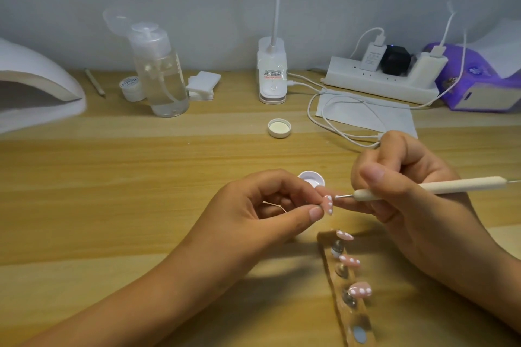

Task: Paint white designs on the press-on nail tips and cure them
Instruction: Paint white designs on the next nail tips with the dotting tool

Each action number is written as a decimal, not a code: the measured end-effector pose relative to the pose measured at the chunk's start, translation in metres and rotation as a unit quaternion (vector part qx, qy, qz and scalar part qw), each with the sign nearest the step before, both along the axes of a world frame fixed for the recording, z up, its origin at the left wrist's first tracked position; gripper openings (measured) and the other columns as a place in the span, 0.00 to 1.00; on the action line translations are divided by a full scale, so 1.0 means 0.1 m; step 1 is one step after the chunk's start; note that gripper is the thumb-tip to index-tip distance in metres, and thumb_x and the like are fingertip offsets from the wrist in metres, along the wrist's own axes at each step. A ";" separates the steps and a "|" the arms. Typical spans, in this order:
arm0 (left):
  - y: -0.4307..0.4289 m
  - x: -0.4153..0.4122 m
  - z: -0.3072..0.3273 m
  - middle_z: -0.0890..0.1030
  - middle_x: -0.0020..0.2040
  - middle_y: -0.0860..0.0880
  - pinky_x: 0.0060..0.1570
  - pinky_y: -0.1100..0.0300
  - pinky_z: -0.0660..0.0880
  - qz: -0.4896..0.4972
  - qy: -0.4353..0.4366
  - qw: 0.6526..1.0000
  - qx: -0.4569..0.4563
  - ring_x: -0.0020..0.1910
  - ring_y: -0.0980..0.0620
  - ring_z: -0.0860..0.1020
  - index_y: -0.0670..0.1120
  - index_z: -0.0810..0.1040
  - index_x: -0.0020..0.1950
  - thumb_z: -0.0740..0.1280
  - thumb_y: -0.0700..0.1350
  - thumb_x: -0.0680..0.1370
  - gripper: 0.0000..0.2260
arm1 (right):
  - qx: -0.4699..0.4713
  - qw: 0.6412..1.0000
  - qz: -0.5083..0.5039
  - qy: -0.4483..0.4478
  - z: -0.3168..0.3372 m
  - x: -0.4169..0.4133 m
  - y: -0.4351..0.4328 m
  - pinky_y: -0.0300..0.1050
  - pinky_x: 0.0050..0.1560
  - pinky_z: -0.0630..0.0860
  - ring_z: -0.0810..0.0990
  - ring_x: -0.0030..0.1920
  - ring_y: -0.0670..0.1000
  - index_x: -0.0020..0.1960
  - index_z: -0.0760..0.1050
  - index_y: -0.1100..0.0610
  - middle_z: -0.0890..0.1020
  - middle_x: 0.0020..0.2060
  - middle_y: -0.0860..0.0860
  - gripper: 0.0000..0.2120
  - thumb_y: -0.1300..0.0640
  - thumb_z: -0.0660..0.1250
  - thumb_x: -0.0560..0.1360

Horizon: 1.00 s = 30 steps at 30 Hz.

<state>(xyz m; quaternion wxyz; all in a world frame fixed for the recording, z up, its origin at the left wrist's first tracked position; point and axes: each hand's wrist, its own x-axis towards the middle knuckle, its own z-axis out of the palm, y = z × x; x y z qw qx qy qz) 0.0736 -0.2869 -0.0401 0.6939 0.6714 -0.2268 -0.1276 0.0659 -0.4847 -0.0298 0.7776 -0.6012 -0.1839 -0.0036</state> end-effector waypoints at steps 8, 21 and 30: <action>0.01 0.00 0.00 0.86 0.46 0.56 0.42 0.69 0.75 -0.007 0.000 1.000 0.008 0.41 0.59 0.79 0.49 0.83 0.43 0.73 0.41 0.72 0.03 | -0.038 0.999 -0.003 -0.008 -0.02 0.00 -0.01 0.45 0.40 0.74 0.73 0.30 0.44 0.33 0.71 0.50 0.73 0.28 0.48 0.12 0.53 0.74 0.67; -0.01 0.00 0.01 0.86 0.46 0.54 0.45 0.65 0.77 0.004 0.008 1.000 0.014 0.48 0.50 0.83 0.52 0.84 0.42 0.72 0.43 0.71 0.04 | -0.053 0.999 0.003 -0.006 -0.03 0.00 0.00 0.39 0.36 0.71 0.72 0.32 0.45 0.35 0.70 0.51 0.75 0.30 0.47 0.15 0.48 0.75 0.69; 0.00 0.00 0.01 0.86 0.47 0.53 0.46 0.64 0.77 0.006 0.008 1.000 0.018 0.47 0.45 0.82 0.52 0.84 0.42 0.72 0.44 0.71 0.03 | -0.042 0.999 0.010 -0.009 -0.01 -0.01 0.00 0.37 0.36 0.71 0.72 0.32 0.45 0.35 0.70 0.52 0.74 0.29 0.47 0.14 0.50 0.74 0.69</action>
